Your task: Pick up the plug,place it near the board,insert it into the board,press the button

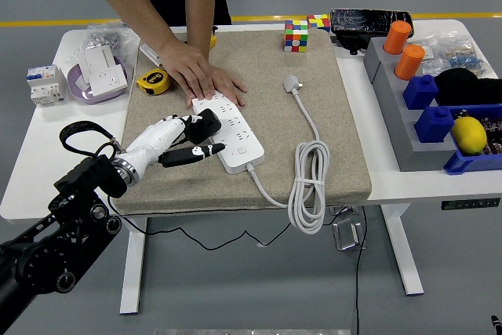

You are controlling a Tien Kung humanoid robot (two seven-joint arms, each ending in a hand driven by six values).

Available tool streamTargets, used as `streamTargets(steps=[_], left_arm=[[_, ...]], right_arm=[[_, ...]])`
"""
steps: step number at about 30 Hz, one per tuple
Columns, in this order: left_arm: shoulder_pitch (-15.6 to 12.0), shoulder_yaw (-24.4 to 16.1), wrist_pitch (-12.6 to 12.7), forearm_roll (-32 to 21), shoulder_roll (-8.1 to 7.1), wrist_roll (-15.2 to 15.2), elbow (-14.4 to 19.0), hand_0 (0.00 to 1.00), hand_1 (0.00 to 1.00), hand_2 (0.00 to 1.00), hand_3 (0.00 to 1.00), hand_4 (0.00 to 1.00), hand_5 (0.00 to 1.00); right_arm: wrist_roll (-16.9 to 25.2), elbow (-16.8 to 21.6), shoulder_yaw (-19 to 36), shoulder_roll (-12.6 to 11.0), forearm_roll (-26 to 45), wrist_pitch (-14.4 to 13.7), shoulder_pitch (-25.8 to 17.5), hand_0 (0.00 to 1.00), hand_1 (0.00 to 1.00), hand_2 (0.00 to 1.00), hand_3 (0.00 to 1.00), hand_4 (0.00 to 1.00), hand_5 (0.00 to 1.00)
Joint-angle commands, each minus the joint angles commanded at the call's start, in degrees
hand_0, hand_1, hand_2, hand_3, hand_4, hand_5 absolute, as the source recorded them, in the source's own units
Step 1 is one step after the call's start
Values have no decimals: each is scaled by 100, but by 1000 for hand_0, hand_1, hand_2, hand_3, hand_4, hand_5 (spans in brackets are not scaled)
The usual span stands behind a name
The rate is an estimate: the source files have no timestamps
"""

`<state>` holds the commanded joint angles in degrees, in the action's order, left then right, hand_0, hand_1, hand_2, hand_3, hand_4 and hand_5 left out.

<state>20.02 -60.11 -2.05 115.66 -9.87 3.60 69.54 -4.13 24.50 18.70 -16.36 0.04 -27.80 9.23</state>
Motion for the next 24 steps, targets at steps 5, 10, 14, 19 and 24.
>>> streamTargets(steps=[5, 10, 14, 19, 24], left_arm=[[67, 119, 8, 4, -13, -25, -47, 998, 961, 908, 882, 998, 998], [173, 234, 8, -8, -14, -52, -124, 998, 961, 908, 882, 998, 998], [260, 307, 15, 13, -20, -72, -189, 998, 960, 905, 877, 998, 998], [394, 423, 36, 38, -18, -107, -292, 998, 958, 905, 877, 998, 998], [471, 518, 44, 38, -21, -127, -345, 998, 957, 905, 876, 998, 998]], right_arm=[[-1, 1, -3, 0, -5, 0, 0, 946, 873, 812, 811, 998, 998], [-2, 0, -14, -4, -2, 0, 6, 946, 873, 812, 811, 998, 998], [-2, 0, -8, -4, 0, -1, 21, 947, 873, 812, 811, 998, 998], [-3, 0, -5, -4, -1, -1, 34, 946, 873, 812, 811, 998, 998], [-5, 0, -6, -1, -3, -2, 47, 946, 873, 812, 811, 998, 998]])
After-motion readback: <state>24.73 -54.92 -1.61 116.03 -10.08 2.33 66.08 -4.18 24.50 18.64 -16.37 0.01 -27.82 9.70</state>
